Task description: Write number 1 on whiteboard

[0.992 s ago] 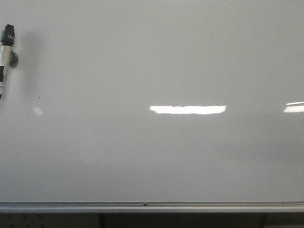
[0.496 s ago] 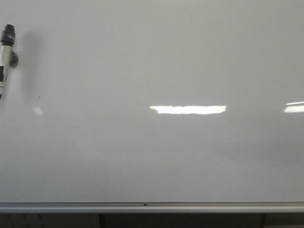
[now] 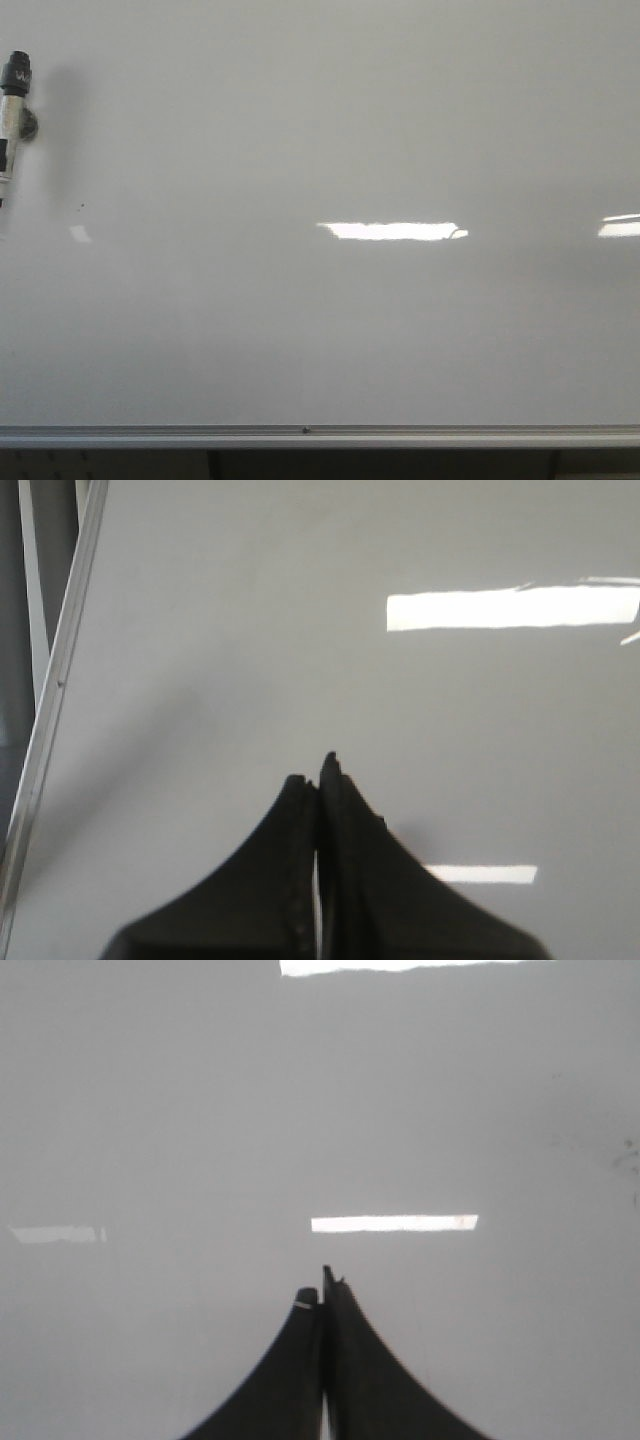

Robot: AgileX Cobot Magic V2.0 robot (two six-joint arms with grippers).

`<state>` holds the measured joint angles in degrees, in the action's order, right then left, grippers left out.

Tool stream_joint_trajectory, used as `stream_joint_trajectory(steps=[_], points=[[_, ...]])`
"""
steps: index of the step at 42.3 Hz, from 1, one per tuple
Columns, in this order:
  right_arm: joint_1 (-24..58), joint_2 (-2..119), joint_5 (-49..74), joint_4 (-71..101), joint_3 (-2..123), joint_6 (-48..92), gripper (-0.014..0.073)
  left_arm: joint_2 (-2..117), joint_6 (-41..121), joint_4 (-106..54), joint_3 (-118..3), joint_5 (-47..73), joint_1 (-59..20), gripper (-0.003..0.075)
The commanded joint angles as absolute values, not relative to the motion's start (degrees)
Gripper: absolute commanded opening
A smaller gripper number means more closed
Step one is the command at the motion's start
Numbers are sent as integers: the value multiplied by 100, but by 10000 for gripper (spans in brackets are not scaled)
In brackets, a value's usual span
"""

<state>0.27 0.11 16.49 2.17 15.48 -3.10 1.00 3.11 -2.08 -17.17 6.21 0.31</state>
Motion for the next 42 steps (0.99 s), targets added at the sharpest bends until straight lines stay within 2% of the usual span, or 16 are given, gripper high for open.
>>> stream_joint_trajectory(steps=[1,16,27,33,42], points=[[-3,384,1656,215,2249,-317,-94,540,301,-268,-2511,777,-18,-20],[-3,2071,2160,215,3582,-317,-87,2205,312,-241,-4140,2307,-18,-20],[-3,3162,2258,56,3783,-317,-87,3042,312,-241,-4189,2650,-18,-20],[-3,3489,2246,49,3783,-317,-87,3335,312,-251,-4189,3090,-18,-20],[-3,3851,2364,49,3783,-317,-87,3670,312,-304,-4138,3111,-18,-20]])
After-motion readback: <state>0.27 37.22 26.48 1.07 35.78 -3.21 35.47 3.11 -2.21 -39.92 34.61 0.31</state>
